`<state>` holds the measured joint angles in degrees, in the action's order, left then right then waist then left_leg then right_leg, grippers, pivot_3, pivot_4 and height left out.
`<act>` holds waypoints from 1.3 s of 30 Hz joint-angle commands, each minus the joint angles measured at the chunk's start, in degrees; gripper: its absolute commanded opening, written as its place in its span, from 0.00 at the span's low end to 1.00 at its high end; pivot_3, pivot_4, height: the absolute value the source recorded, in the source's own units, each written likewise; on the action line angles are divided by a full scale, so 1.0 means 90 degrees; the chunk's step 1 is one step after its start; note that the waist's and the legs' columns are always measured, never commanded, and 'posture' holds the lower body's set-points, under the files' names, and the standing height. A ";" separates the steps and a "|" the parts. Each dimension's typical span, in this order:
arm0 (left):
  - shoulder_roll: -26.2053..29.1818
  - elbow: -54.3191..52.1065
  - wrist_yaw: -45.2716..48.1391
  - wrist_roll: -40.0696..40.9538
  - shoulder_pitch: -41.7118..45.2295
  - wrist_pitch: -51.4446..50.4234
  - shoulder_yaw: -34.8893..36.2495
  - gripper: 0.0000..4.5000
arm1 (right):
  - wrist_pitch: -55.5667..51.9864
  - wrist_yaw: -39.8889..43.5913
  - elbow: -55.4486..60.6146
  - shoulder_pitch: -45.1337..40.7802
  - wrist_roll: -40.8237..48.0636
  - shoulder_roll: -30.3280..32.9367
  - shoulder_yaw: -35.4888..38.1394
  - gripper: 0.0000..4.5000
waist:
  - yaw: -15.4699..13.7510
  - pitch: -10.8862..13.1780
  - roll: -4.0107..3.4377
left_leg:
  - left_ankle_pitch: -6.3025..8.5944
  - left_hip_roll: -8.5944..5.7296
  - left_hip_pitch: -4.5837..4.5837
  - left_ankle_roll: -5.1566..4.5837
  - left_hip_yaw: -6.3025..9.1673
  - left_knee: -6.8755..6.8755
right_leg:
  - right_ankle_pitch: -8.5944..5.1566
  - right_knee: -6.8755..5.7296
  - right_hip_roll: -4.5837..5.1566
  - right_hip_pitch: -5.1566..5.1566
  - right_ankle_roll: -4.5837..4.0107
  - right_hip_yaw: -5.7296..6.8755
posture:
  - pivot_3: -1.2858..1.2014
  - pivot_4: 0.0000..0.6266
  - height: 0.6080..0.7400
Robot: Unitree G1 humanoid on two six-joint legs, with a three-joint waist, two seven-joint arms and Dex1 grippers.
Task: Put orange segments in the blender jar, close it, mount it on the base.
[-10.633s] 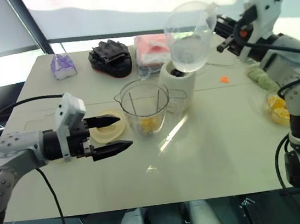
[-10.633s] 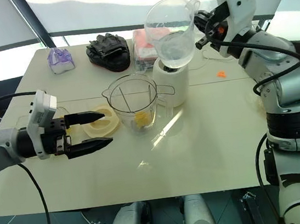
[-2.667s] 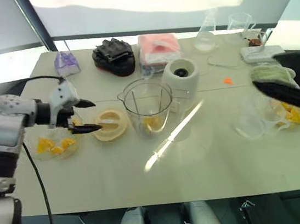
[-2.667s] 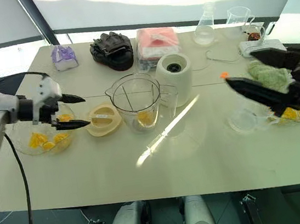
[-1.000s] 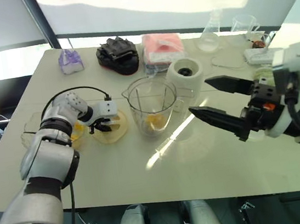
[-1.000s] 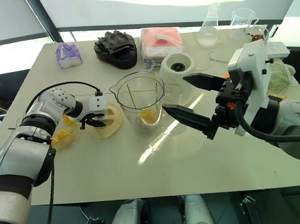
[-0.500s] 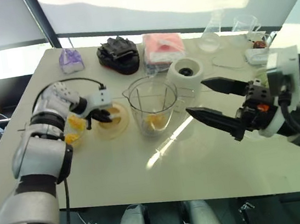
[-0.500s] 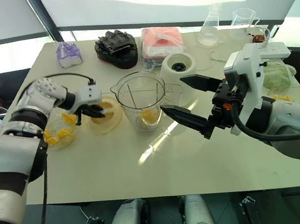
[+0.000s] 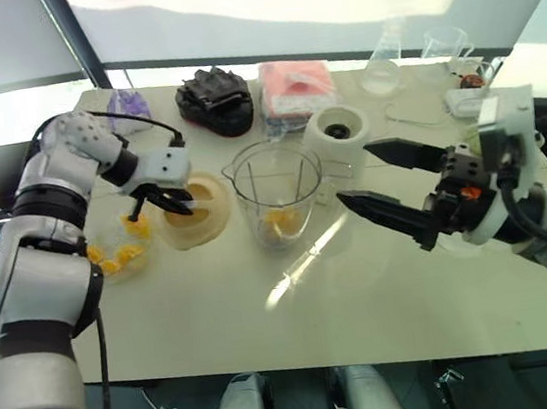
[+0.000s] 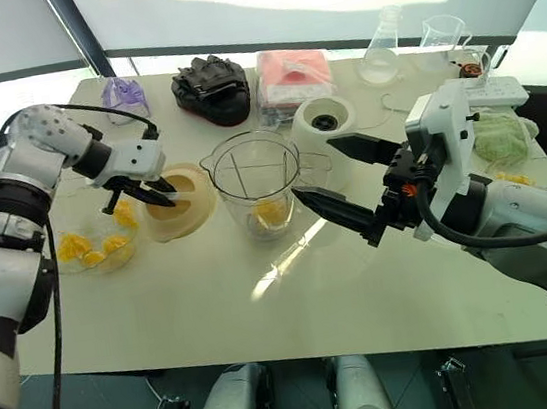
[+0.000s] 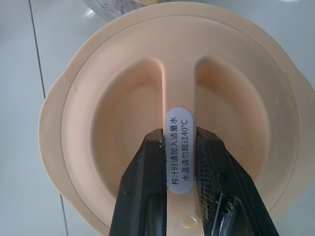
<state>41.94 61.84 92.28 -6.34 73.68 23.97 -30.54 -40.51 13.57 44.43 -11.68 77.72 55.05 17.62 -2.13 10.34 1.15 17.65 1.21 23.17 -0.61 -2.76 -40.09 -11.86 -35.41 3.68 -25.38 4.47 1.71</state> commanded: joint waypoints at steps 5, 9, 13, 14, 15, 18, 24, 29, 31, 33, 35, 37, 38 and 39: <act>0.0990 -0.0601 0.0024 0.0852 0.0497 -0.0345 -0.0632 0.05 | 0.0005 0.0164 0.0021 0.0153 -0.0218 0.0014 0.0164 1.00 | 0.0007 0.0000 0.0000 | 0.0000 0.0000 0.0001 0.0000 -0.0002 0.0000 | 0.0000 0.0001 -0.0003 -0.0001 0.0000 0.0000 | 0.52 0.24 1.00; 0.0974 -0.0353 0.0024 0.1152 0.1187 -0.0779 -0.0393 0.05 | 0.0056 0.0130 -0.0080 0.0362 -0.0348 -0.0079 0.0305 1.00 | -0.0026 0.0001 0.0003 | 0.0000 -0.0012 0.0003 0.0000 -0.0009 -0.0001 | -0.0001 0.0000 -0.0004 0.0000 0.0000 0.0003 | 0.52 0.24 1.00; 0.0337 0.0090 0.0024 0.1550 0.2095 -0.1503 0.0094 0.05 | 0.0050 0.0200 -0.0244 0.0508 -0.0765 -0.0149 0.0219 1.00 | -0.0035 -0.0002 0.0017 | -0.0001 -0.0027 0.0013 -0.0001 0.0001 -0.0015 | -0.0004 0.0007 -0.0002 0.0007 -0.0004 0.0002 | 0.52 0.24 1.00; 0.0192 0.0179 0.0024 0.1522 0.2242 -0.1616 0.0144 0.05 | 0.0044 0.0211 -0.0268 0.0517 -0.0882 -0.0171 0.0162 1.00 | -0.0023 -0.0002 0.0017 | -0.0001 -0.0030 0.0013 -0.0001 0.0000 -0.0016 | -0.0005 0.0010 0.0000 0.0011 -0.0004 0.0000 | 0.52 0.24 1.00; 0.0001 0.0177 0.0024 0.1698 0.2368 -0.1729 0.0180 0.05 | 0.0044 0.0190 -0.0289 0.0518 -0.0969 -0.0225 0.0117 1.00 | -0.0006 -0.0003 0.0016 | -0.0001 -0.0031 0.0013 -0.0001 -0.0003 -0.0017 | -0.0005 0.0016 0.0001 0.0013 -0.0004 -0.0004 | 0.52 0.24 1.00; -0.0368 0.0115 0.0024 0.2066 0.2579 -0.2029 0.0187 0.05 | 0.0007 0.0135 -0.0306 0.0523 -0.1104 -0.0357 0.0079 1.00 | 0.0015 -0.0003 0.0015 | 0.0002 -0.0032 0.0011 -0.0005 -0.0006 -0.0016 | -0.0002 0.0016 0.0000 0.0012 0.0003 -0.0011 | 0.52 0.24 1.00; -0.0897 -0.0384 0.0024 0.2833 0.2942 -0.3074 -0.0252 0.05 | 0.0026 -0.0049 -0.0240 0.0735 -0.1382 -0.0737 -0.0008 1.00 | 0.0132 0.0000 0.0018 | 0.0002 -0.0027 0.0012 -0.0005 0.0013 -0.0006 | 0.0000 -0.0012 -0.0019 -0.0005 0.0006 -0.0004 | 0.52 0.24 1.00; -0.0947 -0.0957 0.0024 0.3400 0.2938 -0.3609 -0.0959 0.05 | 0.0026 -0.0166 -0.0238 0.0770 -0.1786 -0.1029 -0.0259 1.00 | 0.0194 -0.0002 0.0014 | 0.0002 -0.0027 0.0005 -0.0006 0.0022 -0.0005 | -0.0002 -0.0014 -0.0014 -0.0005 0.0008 -0.0020 | 0.52 0.24 1.00; -0.0946 -0.1113 0.0024 0.3468 0.2858 -0.3409 -0.1363 0.05 | 0.0044 -0.0242 -0.0325 0.0737 -0.2075 -0.1162 -0.0395 1.00 | 0.0192 -0.0002 0.0014 | 0.0002 -0.0027 0.0002 -0.0006 0.0021 -0.0005 | -0.0004 -0.0015 -0.0014 -0.0004 0.0004 -0.0024 | 0.52 0.24 1.00; -0.0932 -0.1220 0.0024 0.3563 0.2818 -0.3319 -0.1758 0.05 | 0.0043 -0.0364 -0.0391 0.0669 -0.2306 -0.1311 -0.0511 1.00 | 0.0183 -0.0001 0.0013 | 0.0001 -0.0027 -0.0002 -0.0005 0.0020 -0.0005 | -0.0012 -0.0021 -0.0014 -0.0004 -0.0010 -0.0026 | 0.52 0.24 1.00; -0.1009 -0.1146 0.0024 0.3444 0.2823 -0.3127 -0.2104 0.05 | 0.0028 -0.0472 -0.0418 0.0629 -0.2524 -0.1461 -0.0614 1.00 | 0.0171 -0.0001 0.0013 | 0.0001 -0.0028 -0.0005 -0.0005 0.0020 -0.0007 | -0.0015 -0.0030 -0.0014 -0.0004 -0.0016 -0.0029 | 0.52 0.24 1.00; -0.1126 -0.0971 0.0024 0.3221 0.2846 -0.2914 -0.2380 0.05 | 0.0024 -0.0553 -0.0406 0.0605 -0.2712 -0.1609 -0.0723 1.00 | 0.0161 -0.0001 0.0013 | 0.0001 -0.0029 -0.0005 -0.0006 0.0019 -0.0007 | -0.0015 -0.0032 -0.0015 -0.0005 -0.0016 -0.0029 | 0.52 0.24 1.00; -0.1179 -0.0872 0.0024 0.3094 0.2868 -0.2813 -0.2562 0.05 | 0.0031 -0.0621 -0.0409 0.0571 -0.2824 -0.1729 -0.0821 1.00 | 0.0159 -0.0001 0.0013 | 0.0001 -0.0029 -0.0005 -0.0006 0.0019 -0.0007 | -0.0015 -0.0032 -0.0015 -0.0005 -0.0016 -0.0029 | 0.52 0.24 1.00; -0.1226 -0.0793 0.0024 0.3017 0.2887 -0.2759 -0.2690 0.05 | 0.0037 -0.0672 -0.0415 0.0539 -0.2931 -0.1825 -0.0909 1.00 | 0.0158 -0.0002 0.0014 | 0.0001 -0.0030 -0.0004 -0.0006 0.0017 -0.0007 | -0.0015 -0.0032 -0.0015 -0.0006 -0.0016 -0.0029 | 0.52 0.24 1.00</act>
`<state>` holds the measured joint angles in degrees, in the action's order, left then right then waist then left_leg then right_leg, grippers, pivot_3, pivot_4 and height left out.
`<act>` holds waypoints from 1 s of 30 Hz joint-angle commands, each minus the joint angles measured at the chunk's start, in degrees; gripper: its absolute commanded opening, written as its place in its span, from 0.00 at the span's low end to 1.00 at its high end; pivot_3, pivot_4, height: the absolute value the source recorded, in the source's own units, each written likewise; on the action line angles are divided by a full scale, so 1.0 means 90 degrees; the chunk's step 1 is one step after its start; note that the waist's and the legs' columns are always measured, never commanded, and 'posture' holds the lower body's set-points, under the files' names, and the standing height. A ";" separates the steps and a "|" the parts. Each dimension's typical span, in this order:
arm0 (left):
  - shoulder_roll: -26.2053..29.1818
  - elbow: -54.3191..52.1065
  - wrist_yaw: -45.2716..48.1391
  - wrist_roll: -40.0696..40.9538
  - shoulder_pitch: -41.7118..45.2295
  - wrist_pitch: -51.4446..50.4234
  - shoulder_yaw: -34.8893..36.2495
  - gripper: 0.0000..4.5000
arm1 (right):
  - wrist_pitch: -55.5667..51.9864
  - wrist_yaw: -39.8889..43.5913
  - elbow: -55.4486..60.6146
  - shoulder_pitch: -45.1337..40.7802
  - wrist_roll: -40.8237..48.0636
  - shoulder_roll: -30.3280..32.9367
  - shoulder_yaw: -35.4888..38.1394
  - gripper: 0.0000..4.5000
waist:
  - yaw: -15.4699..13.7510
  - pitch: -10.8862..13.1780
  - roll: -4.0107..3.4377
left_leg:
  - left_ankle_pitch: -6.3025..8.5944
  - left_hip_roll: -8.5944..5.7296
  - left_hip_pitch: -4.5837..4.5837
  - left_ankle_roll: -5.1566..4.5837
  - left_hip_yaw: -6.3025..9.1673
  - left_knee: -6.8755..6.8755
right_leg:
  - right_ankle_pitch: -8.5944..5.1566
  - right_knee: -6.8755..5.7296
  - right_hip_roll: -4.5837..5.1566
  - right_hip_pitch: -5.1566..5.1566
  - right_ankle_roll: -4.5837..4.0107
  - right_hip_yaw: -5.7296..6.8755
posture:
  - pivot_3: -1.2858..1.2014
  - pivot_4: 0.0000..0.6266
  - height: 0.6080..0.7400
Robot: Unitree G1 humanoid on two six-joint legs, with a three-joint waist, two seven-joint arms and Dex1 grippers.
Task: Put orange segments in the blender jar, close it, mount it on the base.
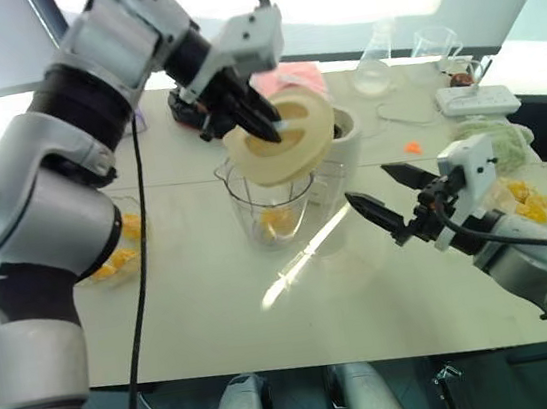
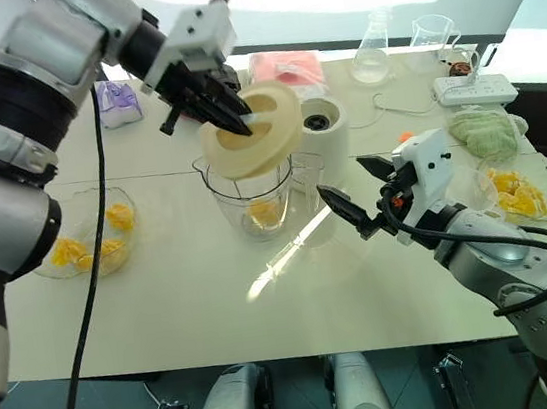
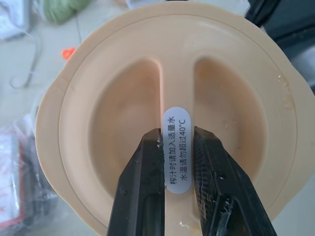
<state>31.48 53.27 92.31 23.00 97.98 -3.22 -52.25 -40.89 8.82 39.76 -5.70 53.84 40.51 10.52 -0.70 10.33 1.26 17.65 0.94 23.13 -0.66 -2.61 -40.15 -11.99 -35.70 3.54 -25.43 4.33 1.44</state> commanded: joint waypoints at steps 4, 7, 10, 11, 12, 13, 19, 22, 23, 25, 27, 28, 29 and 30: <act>-0.0191 0.0405 0.0021 -0.0426 0.0231 0.0345 -0.0562 0.05 | 0.0036 -0.0224 0.0092 -0.0238 -0.0613 -0.0462 -0.0340 1.00 | 0.0001 0.0001 -0.0001 | 0.0000 0.0000 0.0008 0.0000 -0.0001 0.0000 | 0.0000 0.0007 -0.0001 -0.0004 0.0001 0.0001 | 0.52 0.24 1.00; -0.0343 0.0610 0.0021 -0.0680 0.0170 0.0474 -0.0678 0.05 | 0.0037 -0.0119 0.0094 -0.0302 -0.0816 -0.0556 -0.0532 1.00 | 0.0000 0.0001 -0.0001 | 0.0000 -0.0001 0.0012 -0.0001 0.0000 0.0001 | 0.0001 0.0014 0.0000 -0.0004 0.0004 0.0001 | 0.52 0.24 1.00; -0.0449 0.0765 0.0021 -0.0855 0.0127 0.0475 -0.0712 0.05 | 0.0016 -0.0029 0.0113 -0.0350 -0.0946 -0.0628 -0.0616 1.00 | 0.0001 0.0001 -0.0001 | 0.0001 -0.0001 0.0013 -0.0001 0.0000 0.0001 | 0.0003 0.0017 0.0000 -0.0004 0.0006 0.0001 | 0.52 0.24 1.00; -0.0521 0.0851 0.0021 -0.0935 0.0120 0.0448 -0.0685 0.05 | 0.0014 -0.0016 0.0123 -0.0360 -0.0971 -0.0660 -0.0617 1.00 | 0.0000 0.0001 -0.0001 | 0.0001 -0.0001 0.0013 -0.0001 0.0000 0.0001 | 0.0002 0.0017 0.0000 -0.0004 0.0006 0.0001 | 0.52 0.24 1.00; -0.0570 0.0916 0.0021 -0.0995 0.0116 0.0435 -0.0661 0.05 | 0.0005 -0.0008 0.0131 -0.0374 -0.0995 -0.0692 -0.0621 1.00 | 0.0000 0.0001 -0.0001 | 0.0001 -0.0001 0.0013 -0.0001 0.0001 0.0001 | 0.0003 0.0017 0.0000 -0.0004 0.0006 0.0001 | 0.52 0.24 1.00; -0.0660 0.1008 0.0021 -0.1082 0.0121 0.0409 -0.0624 0.05 | 0.0013 -0.0002 0.0165 -0.0361 -0.1010 -0.0726 -0.0618 1.00 | 0.0000 0.0001 -0.0001 | 0.0000 -0.0001 0.0013 -0.0001 0.0001 0.0000 | 0.0002 0.0017 0.0000 -0.0004 0.0005 0.0001 | 0.52 0.24 1.00; -0.0969 0.1396 0.0021 -0.1560 0.0126 0.0664 -0.0475 0.05 | 0.0022 0.0017 0.0382 -0.0226 -0.1204 -0.0894 -0.0772 1.00 | -0.0004 0.0000 -0.0001 | 0.0000 -0.0001 0.0009 -0.0001 0.0001 0.0001 | 0.0002 0.0014 0.0000 -0.0001 0.0004 0.0002 | 0.52 0.24 1.00; -0.0997 0.1448 0.0021 -0.1622 0.0124 0.0783 -0.0516 0.05 | 0.0033 0.0035 0.0398 -0.0146 -0.1425 -0.0931 -0.0911 1.00 | -0.0004 0.0000 -0.0001 | 0.0000 -0.0001 0.0001 -0.0001 0.0005 -0.0001 | 0.0000 0.0012 0.0000 0.0006 -0.0002 0.0002 | 0.52 0.24 1.00; -0.1005 0.1470 0.0021 -0.1636 0.0126 0.0714 -0.0538 0.05 | 0.0049 0.0016 0.0384 -0.0134 -0.1505 -0.0959 -0.0948 1.00 | -0.0002 0.0000 -0.0001 | 0.0000 -0.0001 0.0000 -0.0001 0.0005 -0.0003 | 0.0000 0.0012 0.0001 0.0008 -0.0003 0.0001 | 0.52 0.24 1.00; -0.0980 0.1466 0.0021 -0.1603 0.0114 0.0598 -0.0594 0.05 | 0.0064 -0.0027 0.0368 -0.0149 -0.1631 -0.1037 -0.1015 1.00 | -0.0001 0.0000 -0.0001 | -0.0002 -0.0001 -0.0002 -0.0004 0.0004 -0.0007 | 0.0000 0.0010 0.0002 0.0010 -0.0004 -0.0001 | 0.52 0.24 1.00; -0.0973 0.1403 0.0021 -0.1490 0.0110 0.0179 -0.0673 0.05 | 0.0106 -0.0051 0.0339 -0.0151 -0.1758 -0.1128 -0.1059 1.00 | 0.0001 0.0000 -0.0001 | -0.0003 -0.0001 -0.0006 -0.0005 0.0004 -0.0008 | 0.0000 0.0003 0.0002 0.0010 -0.0005 -0.0002 | 0.52 0.24 1.00; -0.0965 0.1379 0.0021 -0.1445 0.0112 0.0011 -0.0699 0.05 | 0.0104 -0.0065 0.0327 -0.0172 -0.1812 -0.1175 -0.1084 1.00 | 0.0001 0.0000 -0.0001 | -0.0003 -0.0001 -0.0007 -0.0006 0.0005 -0.0007 | 0.0000 0.0001 0.0001 0.0010 -0.0005 -0.0003 | 0.52 0.24 1.00; -0.0885 0.1186 0.0021 -0.1280 0.0071 -0.0125 -0.0802 0.05 | 0.0161 -0.0073 0.0253 -0.0184 -0.1950 -0.1242 -0.1159 1.00 | 0.0005 0.0000 -0.0001 | -0.0003 -0.0002 -0.0008 -0.0006 0.0006 -0.0007 | 0.0000 -0.0002 0.0000 0.0010 -0.0005 -0.0003 | 0.52 0.24 1.00; -0.0774 0.0970 0.0021 -0.1128 0.0020 -0.0220 -0.0936 0.05 | 0.0238 -0.0101 0.0103 -0.0205 -0.2146 -0.1325 -0.1266 1.00 | 0.0025 0.0000 -0.0001 | -0.0003 -0.0002 -0.0008 -0.0006 0.0007 -0.0007 | 0.0000 -0.0005 0.0000 0.0009 -0.0005 -0.0003 | 0.52 0.24 1.00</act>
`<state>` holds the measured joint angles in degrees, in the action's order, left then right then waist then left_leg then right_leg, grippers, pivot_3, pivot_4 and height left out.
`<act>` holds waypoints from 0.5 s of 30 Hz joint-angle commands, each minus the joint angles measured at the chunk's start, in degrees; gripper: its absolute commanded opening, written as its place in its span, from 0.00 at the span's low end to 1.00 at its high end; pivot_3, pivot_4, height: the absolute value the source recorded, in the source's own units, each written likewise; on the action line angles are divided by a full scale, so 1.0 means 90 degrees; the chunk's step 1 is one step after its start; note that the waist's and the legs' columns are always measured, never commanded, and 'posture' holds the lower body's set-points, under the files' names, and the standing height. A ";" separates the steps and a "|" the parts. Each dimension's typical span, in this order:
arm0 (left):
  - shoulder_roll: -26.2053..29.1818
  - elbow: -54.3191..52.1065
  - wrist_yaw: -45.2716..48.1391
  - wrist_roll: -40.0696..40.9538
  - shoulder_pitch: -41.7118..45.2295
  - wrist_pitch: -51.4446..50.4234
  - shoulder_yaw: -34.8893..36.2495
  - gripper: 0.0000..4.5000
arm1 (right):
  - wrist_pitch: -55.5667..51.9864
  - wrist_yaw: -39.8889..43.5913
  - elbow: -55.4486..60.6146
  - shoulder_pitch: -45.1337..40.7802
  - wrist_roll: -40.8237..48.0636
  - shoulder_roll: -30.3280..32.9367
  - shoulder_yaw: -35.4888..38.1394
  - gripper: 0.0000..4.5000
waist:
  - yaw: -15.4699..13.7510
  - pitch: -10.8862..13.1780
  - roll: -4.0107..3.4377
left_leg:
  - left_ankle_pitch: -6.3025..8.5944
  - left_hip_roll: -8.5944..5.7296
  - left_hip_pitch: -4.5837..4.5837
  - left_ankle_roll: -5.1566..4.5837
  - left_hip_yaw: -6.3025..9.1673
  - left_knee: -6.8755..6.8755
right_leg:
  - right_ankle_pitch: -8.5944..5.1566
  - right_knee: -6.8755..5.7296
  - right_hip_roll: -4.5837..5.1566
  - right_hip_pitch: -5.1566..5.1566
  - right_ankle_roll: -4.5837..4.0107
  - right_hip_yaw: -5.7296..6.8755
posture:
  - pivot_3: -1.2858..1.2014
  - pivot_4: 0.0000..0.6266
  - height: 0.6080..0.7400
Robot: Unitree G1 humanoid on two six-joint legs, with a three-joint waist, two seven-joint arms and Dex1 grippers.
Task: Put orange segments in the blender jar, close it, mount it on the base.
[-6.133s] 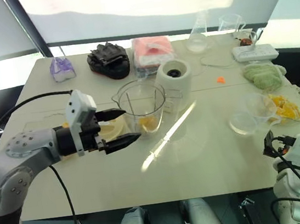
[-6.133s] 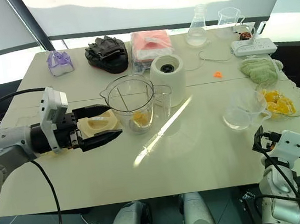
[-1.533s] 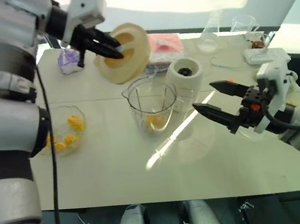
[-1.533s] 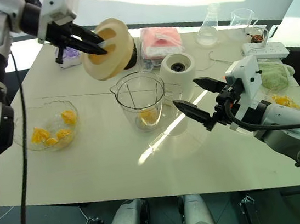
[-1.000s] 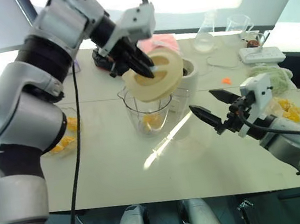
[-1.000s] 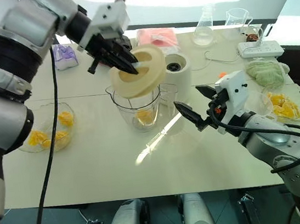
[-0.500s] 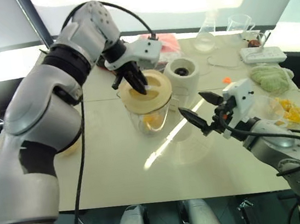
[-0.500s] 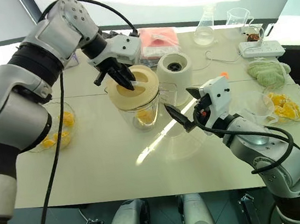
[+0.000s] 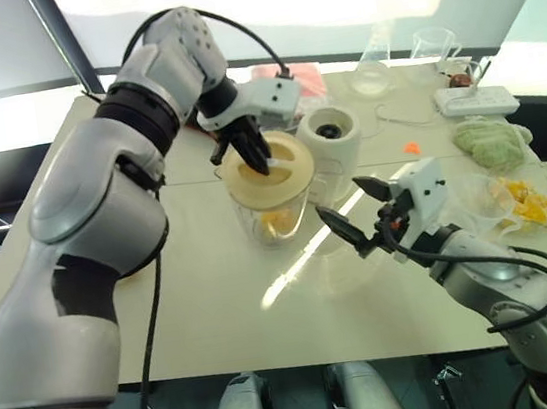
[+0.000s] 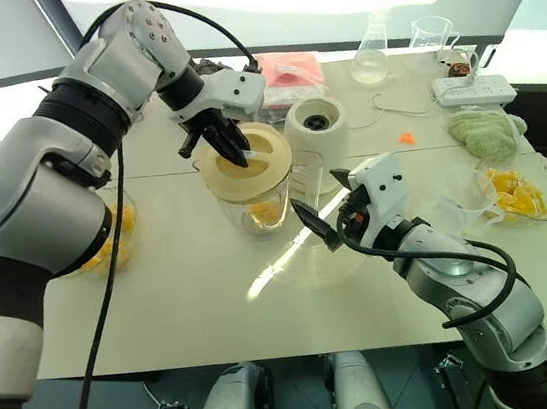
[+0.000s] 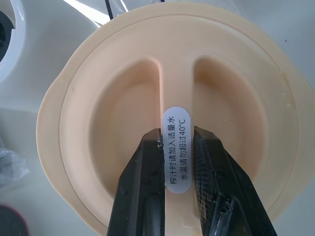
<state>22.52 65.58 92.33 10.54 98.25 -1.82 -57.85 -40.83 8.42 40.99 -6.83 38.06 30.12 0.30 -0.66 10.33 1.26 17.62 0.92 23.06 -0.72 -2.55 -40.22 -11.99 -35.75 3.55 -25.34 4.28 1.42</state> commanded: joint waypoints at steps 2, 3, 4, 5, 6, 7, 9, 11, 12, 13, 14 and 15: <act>0.0422 -0.0753 0.0019 0.0490 -0.0096 -0.0496 -0.0528 0.05 | 0.0453 -0.0164 -0.0507 -0.0167 -0.0899 -0.0394 -0.0373 1.00 | 0.0046 0.0000 0.0000 | 0.0000 0.0001 -0.0002 0.0000 0.0000 0.0001 | -0.0001 -0.0007 -0.0001 -0.0002 0.0000 -0.0003 | 0.52 0.24 1.00; 0.0470 -0.0821 0.0019 0.0532 -0.0118 -0.0516 -0.0576 0.05 | 0.0598 -0.0177 -0.0745 -0.0213 -0.1116 -0.0511 -0.0476 1.00 | 0.0056 0.0000 0.0000 | 0.0000 0.0001 -0.0006 0.0000 0.0000 0.0002 | -0.0001 -0.0013 -0.0001 -0.0003 0.0002 -0.0005 | 0.52 0.24 1.00; 0.0496 -0.0847 0.0019 0.0561 -0.0132 -0.0519 -0.0601 0.05 | 0.0710 -0.0186 -0.0951 -0.0279 -0.1329 -0.0604 -0.0577 1.00 | 0.0059 0.0000 0.0000 | 0.0000 0.0001 -0.0010 0.0000 -0.0001 0.0003 | -0.0002 -0.0020 -0.0001 -0.0004 0.0004 -0.0006 | 0.52 0.24 1.00; 0.0505 -0.0850 0.0019 0.0575 -0.0140 -0.0520 -0.0609 0.05 | 0.0807 -0.0170 -0.1116 -0.0336 -0.1494 -0.0688 -0.0650 1.00 | 0.0058 0.0000 0.0000 | 0.0000 0.0001 -0.0011 0.0000 -0.0001 0.0004 | -0.0003 -0.0024 -0.0002 -0.0004 0.0006 -0.0006 | 0.52 0.24 1.00; 0.0496 -0.0818 0.0019 0.0563 -0.0148 -0.0518 -0.0598 0.05 | 0.0899 -0.0150 -0.1281 -0.0406 -0.1615 -0.0798 -0.0701 1.00 | 0.0060 0.0000 0.0000 | 0.0000 0.0001 -0.0011 0.0000 -0.0003 0.0004 | -0.0003 -0.0027 -0.0002 -0.0006 0.0006 -0.0007 | 0.52 0.24 1.00; 0.0490 -0.0796 0.0019 0.0560 -0.0152 -0.0526 -0.0592 0.05 | 0.0970 -0.0125 -0.1442 -0.0482 -0.1744 -0.0894 -0.0767 1.00 | 0.0063 0.0000 -0.0001 | 0.0000 0.0000 -0.0012 0.0000 -0.0003 0.0004 | -0.0004 -0.0029 -0.0002 -0.0007 0.0007 -0.0007 | 0.52 0.24 1.00; 0.0495 -0.0792 0.0019 0.0589 -0.0162 -0.0562 -0.0604 0.05 | 0.1131 -0.0094 -0.1792 -0.0633 -0.2010 -0.1065 -0.0877 1.00 | 0.0073 0.0000 -0.0001 | 0.0000 0.0000 -0.0013 0.0000 -0.0003 0.0004 | -0.0004 -0.0029 -0.0004 -0.0007 0.0007 -0.0008 | 0.52 0.24 1.00; 0.0562 -0.0893 0.0019 0.0711 -0.0181 -0.0626 -0.0683 0.05 | 0.1334 -0.0147 -0.2252 -0.0830 -0.2330 -0.1253 -0.0969 1.00 | 0.0128 0.0000 0.0000 | 0.0000 0.0000 -0.0015 0.0000 -0.0003 0.0005 | -0.0004 -0.0029 -0.0004 -0.0006 0.0008 -0.0009 | 0.52 0.24 1.00; 0.0605 -0.0960 0.0019 0.0774 -0.0193 -0.0642 -0.0736 0.05 | 0.1436 -0.0151 -0.2422 -0.0901 -0.2432 -0.1355 -0.0991 1.00 | 0.0141 0.0000 -0.0001 | 0.0000 0.0000 -0.0015 0.0000 -0.0004 0.0005 | -0.0004 -0.0029 -0.0004 -0.0006 0.0008 -0.0009 | 0.52 0.24 1.00; 0.0637 -0.1007 0.0019 0.0817 -0.0203 -0.0647 -0.0775 0.05 | 0.1516 -0.0148 -0.2541 -0.0952 -0.2510 -0.1446 -0.1003 1.00 | 0.0152 0.0000 -0.0001 | 0.0000 0.0000 -0.0016 0.0000 -0.0005 0.0005 | -0.0004 -0.0029 -0.0003 -0.0006 0.0008 -0.0011 | 0.52 0.24 1.00; 0.0654 -0.1021 0.0019 0.0834 -0.0218 -0.0631 -0.0796 0.05 | 0.1598 -0.0155 -0.2667 -0.1004 -0.2610 -0.1534 -0.1034 1.00 | 0.0161 0.0000 -0.0001 | 0.0000 0.0000 -0.0018 0.0000 -0.0005 0.0006 | -0.0005 -0.0030 -0.0003 -0.0006 0.0008 -0.0012 | 0.52 0.24 1.00; 0.0668 -0.1031 0.0019 0.0855 -0.0224 -0.0623 -0.0819 0.05 | 0.1658 -0.0148 -0.2755 -0.1036 -0.2695 -0.1604 -0.1048 1.00 | 0.0160 0.0000 -0.0001 | 0.0000 0.0001 -0.0020 0.0000 -0.0006 0.0009 | -0.0005 -0.0030 -0.0003 -0.0006 0.0010 -0.0014 | 0.52 0.24 1.00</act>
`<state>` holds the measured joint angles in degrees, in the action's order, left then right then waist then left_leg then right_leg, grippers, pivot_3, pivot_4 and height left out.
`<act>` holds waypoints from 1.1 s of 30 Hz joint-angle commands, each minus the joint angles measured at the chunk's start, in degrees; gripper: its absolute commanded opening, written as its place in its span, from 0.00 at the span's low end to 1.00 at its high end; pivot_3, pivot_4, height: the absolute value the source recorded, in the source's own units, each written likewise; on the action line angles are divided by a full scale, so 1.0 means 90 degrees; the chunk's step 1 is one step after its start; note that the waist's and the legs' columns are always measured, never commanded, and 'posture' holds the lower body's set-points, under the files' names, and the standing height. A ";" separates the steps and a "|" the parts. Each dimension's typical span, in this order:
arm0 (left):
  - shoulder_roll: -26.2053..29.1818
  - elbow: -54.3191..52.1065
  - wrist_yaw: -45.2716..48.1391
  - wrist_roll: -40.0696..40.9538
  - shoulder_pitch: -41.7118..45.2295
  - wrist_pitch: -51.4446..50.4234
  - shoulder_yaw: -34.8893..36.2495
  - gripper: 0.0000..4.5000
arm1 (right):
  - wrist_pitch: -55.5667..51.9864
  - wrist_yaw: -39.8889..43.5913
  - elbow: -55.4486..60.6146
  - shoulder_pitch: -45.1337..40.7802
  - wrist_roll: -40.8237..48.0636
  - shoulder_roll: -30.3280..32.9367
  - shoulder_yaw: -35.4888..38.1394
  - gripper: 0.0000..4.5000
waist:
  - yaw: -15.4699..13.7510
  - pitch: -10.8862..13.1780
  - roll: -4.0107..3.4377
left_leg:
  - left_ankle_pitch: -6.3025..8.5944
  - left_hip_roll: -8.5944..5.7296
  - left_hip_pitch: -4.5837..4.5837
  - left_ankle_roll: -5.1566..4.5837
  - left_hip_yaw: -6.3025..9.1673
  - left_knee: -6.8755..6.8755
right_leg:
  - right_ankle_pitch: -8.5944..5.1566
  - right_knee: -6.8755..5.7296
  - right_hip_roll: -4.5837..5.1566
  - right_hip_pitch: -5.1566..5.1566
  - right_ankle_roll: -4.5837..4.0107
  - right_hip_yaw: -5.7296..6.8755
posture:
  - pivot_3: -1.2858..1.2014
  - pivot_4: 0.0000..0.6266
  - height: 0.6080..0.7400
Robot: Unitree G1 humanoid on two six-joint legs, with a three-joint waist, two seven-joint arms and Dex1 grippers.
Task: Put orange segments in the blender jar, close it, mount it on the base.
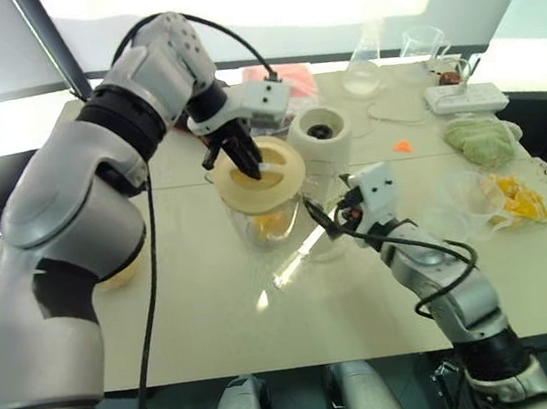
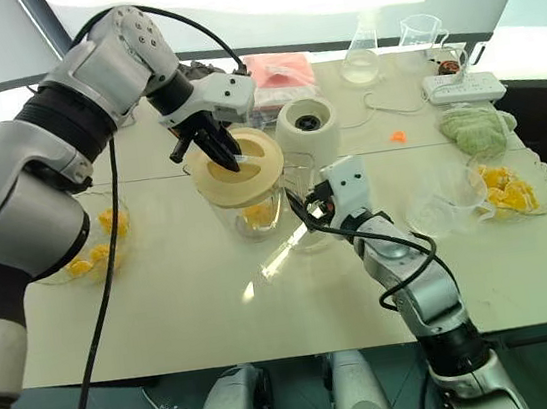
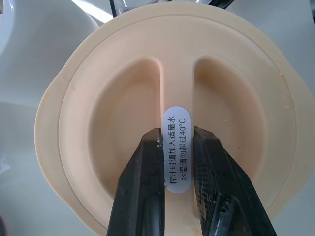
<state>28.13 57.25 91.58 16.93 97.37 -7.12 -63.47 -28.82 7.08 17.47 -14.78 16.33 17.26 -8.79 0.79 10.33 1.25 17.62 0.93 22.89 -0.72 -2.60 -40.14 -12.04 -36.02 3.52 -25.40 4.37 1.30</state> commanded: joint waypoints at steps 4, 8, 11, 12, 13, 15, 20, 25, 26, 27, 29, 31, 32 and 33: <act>-0.0051 0.0096 0.0102 0.0077 -0.0154 0.0000 -0.0131 0.05 | 0.0446 0.0057 -0.0372 -0.0222 -0.0586 -0.0413 -0.0150 0.91 | 0.0002 0.0000 0.0000 | 0.0000 0.0000 -0.0005 0.0000 -0.0001 0.0005 | 0.0002 -0.0003 -0.0001 0.0000 0.0013 -0.0001 | 0.52 0.24 1.00; 0.0032 0.0075 0.0102 0.0179 -0.0198 0.0107 -0.0225 0.05 | 0.0492 0.0005 -0.0465 -0.0263 -0.0815 -0.0622 -0.0163 0.62 | 0.0008 0.0000 -0.0001 | 0.0000 0.0000 -0.0012 0.0000 -0.0005 0.0005 | 0.0000 -0.0006 -0.0001 0.0001 0.0010 -0.0005 | 0.52 0.24 1.00; 0.0081 0.0004 0.0102 0.0250 -0.0234 0.0084 -0.0258 0.05 | 0.0510 0.0046 -0.0431 -0.0242 -0.0983 -0.0702 -0.0239 0.27 | 0.0003 0.0000 -0.0001 | 0.0000 0.0000 -0.0021 0.0000 -0.0007 0.0007 | -0.0003 -0.0008 -0.0001 0.0007 0.0005 -0.0009 | 0.52 0.24 1.00; 0.0101 -0.0039 0.0102 0.0266 -0.0253 0.0031 -0.0267 0.05 | 0.0502 0.0031 -0.0413 -0.0233 -0.1050 -0.0724 -0.0273 0.27 | 0.0001 -0.0001 -0.0001 | 0.0000 0.0000 -0.0023 0.0000 -0.0008 0.0007 | -0.0003 -0.0009 -0.0001 0.0008 0.0004 -0.0012 | 0.52 0.24 1.00; 0.0120 -0.0088 0.0102 0.0294 -0.0274 -0.0035 -0.0270 0.05 | 0.0493 0.0013 -0.0405 -0.0227 -0.1107 -0.0755 -0.0287 0.27 | 0.0002 -0.0001 -0.0001 | 0.0000 0.0000 -0.0025 0.0000 -0.0009 0.0007 | -0.0003 -0.0008 -0.0001 0.0010 0.0005 -0.0013 | 0.52 0.24 1.00; 0.0175 -0.0231 0.0102 0.0355 -0.0313 -0.0274 -0.0278 0.05 | 0.0465 -0.0025 -0.0376 -0.0202 -0.1204 -0.0812 -0.0307 0.27 | 0.0011 -0.0001 -0.0001 | 0.0000 0.0000 -0.0028 0.0000 -0.0014 0.0007 | -0.0004 -0.0008 -0.0001 0.0012 0.0005 -0.0019 | 0.52 0.24 1.00; 0.0381 -0.0955 0.0102 0.0709 -0.0484 -0.1384 -0.0181 0.05 | 0.0356 -0.0102 -0.0305 -0.0170 -0.1369 -0.0969 -0.0331 0.27 | 0.0035 -0.0002 -0.0002 | 0.0001 0.0000 -0.0042 -0.0001 -0.0027 0.0010 | -0.0004 -0.0010 -0.0005 0.0015 0.0006 -0.0040 | 0.52 0.24 1.00; 0.0319 -0.1442 0.0065 0.0331 -0.0809 -0.2589 0.0569 0.05 | 0.0303 -0.0159 -0.0332 -0.0201 -0.1481 -0.1104 -0.0323 0.27 | 0.0025 -0.0010 -0.0008 | 0.0001 0.0000 -0.0051 -0.0001 -0.0026 0.0014 | -0.0005 -0.0012 -0.0011 0.0018 0.0007 -0.0048 | 0.52 0.24 1.00; 0.0249 -0.1461 0.0009 0.0138 -0.0878 -0.2855 0.0764 0.05 | 0.0310 -0.0165 -0.0355 -0.0206 -0.1499 -0.1134 -0.0326 0.27 | 0.0015 -0.0015 -0.0010 | 0.0001 0.0000 -0.0052 -0.0001 -0.0027 0.0014 | -0.0005 -0.0011 -0.0011 0.0021 0.0007 -0.0048 | 0.52 0.24 1.00; 0.0200 -0.1495 -0.0020 -0.0038 -0.0941 -0.3045 0.0932 0.05 | 0.0313 -0.0165 -0.0370 -0.0208 -0.1516 -0.1157 -0.0325 0.27 | 0.0007 -0.0022 -0.0013 | 0.0001 -0.0001 -0.0052 -0.0001 -0.0027 0.0014 | -0.0007 -0.0010 -0.0011 0.0022 0.0009 -0.0048 | 0.52 0.24 1.00; 0.0244 -0.1655 -0.0075 -0.0419 -0.1149 -0.2943 0.1183 0.05 | 0.0328 -0.0159 -0.0413 -0.0228 -0.1551 -0.1200 -0.0324 0.27 | 0.0003 -0.0039 -0.0017 | 0.0001 -0.0003 -0.0052 -0.0001 -0.0028 0.0013 | -0.0008 -0.0009 -0.0007 0.0026 0.0012 -0.0048 | 0.52 0.24 1.00; 0.0341 -0.1771 -0.0108 -0.0909 -0.1377 -0.2491 0.1333 0.05 | 0.0344 -0.0141 -0.0450 -0.0259 -0.1571 -0.1227 -0.0319 0.27 | 0.0010 -0.0058 -0.0030 | 0.0001 -0.0004 -0.0057 -0.0001 -0.0032 0.0014 | -0.0011 -0.0006 -0.0005 0.0030 0.0012 -0.0052 | 0.52 0.24 1.00; 0.0355 -0.1816 -0.0098 -0.1100 -0.1458 -0.2374 0.1416 0.05 | 0.0348 -0.0127 -0.0447 -0.0257 -0.1579 -0.1234 -0.0312 0.27 | 0.0012 -0.0064 -0.0033 | 0.0001 -0.0004 -0.0058 -0.0001 -0.0034 0.0013 | -0.0011 -0.0006 -0.0005 0.0030 0.0011 -0.0054 | 0.52 0.24 1.00; 0.0337 -0.1791 -0.0096 -0.1301 -0.1508 -0.2308 0.1472 0.05 | 0.0357 -0.0109 -0.0455 -0.0264 -0.1585 -0.1249 -0.0305 0.27 | 0.0012 -0.0065 -0.0032 | 0.0001 -0.0004 -0.0062 -0.0001 -0.0035 0.0014 | -0.0011 -0.0007 -0.0005 0.0031 0.0011 -0.0056 | 0.52 0.24 1.00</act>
<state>32.70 41.14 89.54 8.53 87.53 -28.72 -47.91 -26.76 5.31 11.83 -16.15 2.53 6.46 -10.65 0.90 9.74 0.96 17.63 0.90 22.33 -0.73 -2.91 -40.02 -12.13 -36.10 3.46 -25.11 4.46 0.79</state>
